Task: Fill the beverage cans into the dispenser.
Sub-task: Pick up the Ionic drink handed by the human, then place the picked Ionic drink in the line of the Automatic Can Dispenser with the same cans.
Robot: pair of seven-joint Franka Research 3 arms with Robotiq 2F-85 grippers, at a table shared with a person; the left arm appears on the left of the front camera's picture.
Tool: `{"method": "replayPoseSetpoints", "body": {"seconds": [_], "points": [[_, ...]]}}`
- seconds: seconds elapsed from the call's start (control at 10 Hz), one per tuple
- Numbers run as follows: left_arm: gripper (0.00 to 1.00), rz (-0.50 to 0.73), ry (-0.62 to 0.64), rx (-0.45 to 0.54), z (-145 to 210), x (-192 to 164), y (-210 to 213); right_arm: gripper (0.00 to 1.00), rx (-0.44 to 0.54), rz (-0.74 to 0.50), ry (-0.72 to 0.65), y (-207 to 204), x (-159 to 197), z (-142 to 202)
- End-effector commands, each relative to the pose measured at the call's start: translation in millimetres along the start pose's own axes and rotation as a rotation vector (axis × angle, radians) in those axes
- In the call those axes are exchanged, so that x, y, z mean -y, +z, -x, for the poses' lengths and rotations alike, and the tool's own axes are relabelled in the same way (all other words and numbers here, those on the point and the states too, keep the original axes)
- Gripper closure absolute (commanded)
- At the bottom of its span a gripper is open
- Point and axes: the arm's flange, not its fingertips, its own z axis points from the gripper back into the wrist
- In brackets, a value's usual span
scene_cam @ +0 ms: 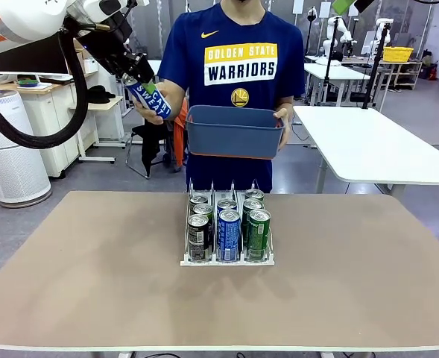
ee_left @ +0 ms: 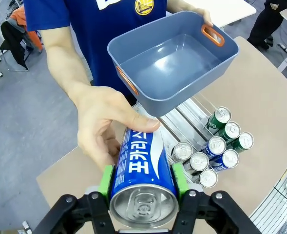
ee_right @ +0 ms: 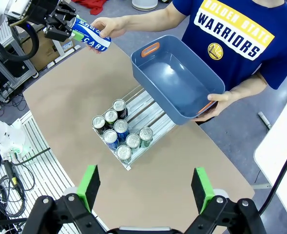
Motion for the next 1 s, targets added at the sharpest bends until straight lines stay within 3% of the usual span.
{"method": "replayPoseSetpoints", "body": {"seconds": [0.0,0.1,0.9], "points": [[1.00,-0.060,0.028,-0.011,0.9,3.0,5.4,0.00,0.001,0.001,-0.001,-0.6,-0.2,0.6],[1.00,0.000,0.000,0.000,0.0,0.0,0.0,0.00,0.001,0.001,-0.001,-0.6,-0.2,0.6],[1.00,0.000,0.000,0.000,0.0,0.0,0.0,0.00,0.001,0.001,-0.001,-0.6,-0.2,0.6]]}}
